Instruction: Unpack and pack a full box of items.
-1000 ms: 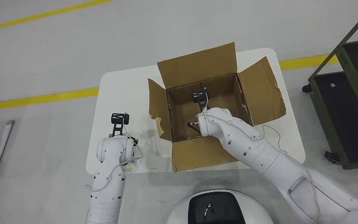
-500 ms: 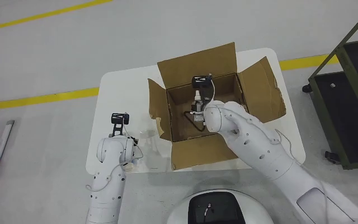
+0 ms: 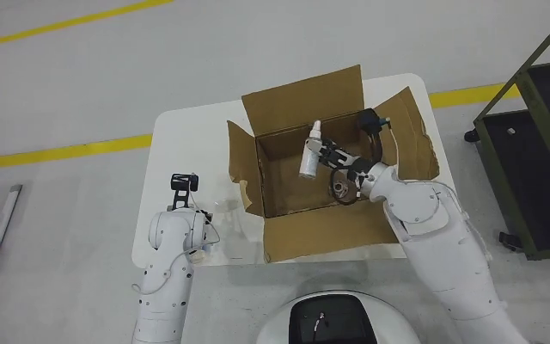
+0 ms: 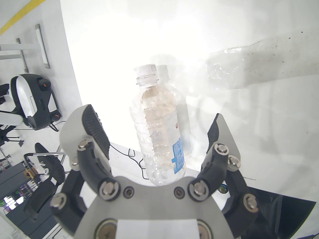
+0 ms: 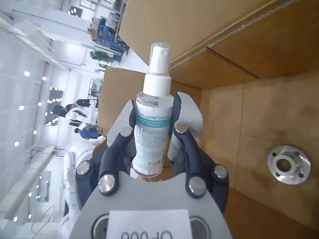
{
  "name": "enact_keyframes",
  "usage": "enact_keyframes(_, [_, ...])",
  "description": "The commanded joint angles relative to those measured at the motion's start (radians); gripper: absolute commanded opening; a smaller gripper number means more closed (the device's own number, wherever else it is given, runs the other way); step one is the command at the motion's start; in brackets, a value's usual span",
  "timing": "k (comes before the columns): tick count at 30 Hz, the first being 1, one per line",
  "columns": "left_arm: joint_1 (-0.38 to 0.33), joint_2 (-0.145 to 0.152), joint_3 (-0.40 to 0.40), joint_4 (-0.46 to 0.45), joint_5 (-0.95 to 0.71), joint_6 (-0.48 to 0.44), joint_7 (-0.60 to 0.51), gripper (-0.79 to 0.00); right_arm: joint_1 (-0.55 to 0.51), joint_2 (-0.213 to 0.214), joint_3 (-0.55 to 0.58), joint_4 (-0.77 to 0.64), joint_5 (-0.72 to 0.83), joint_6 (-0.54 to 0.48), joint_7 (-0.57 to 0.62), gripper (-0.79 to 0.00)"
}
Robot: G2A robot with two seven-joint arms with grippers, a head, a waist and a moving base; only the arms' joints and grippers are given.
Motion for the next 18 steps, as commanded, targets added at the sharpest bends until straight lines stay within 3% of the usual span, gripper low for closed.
enact_keyframes(1, [0.0,0.0,0.0,0.0,0.0,0.0,0.0,0.0,-0.001,0.0,0.006,0.01,0.03,-0.012,0.001,-0.785])
enact_keyframes(15, [0.0,0.0,0.0,0.0,0.0,0.0,0.0,0.0,-0.001,0.0,0.006,0.01,0.03,-0.012,0.001,-0.785])
enact_keyframes(18, [0.0,0.0,0.0,0.0,0.0,0.0,0.0,0.0,-0.009,0.005,0.011,-0.035,0.003,-0.052,-0.006,-0.785])
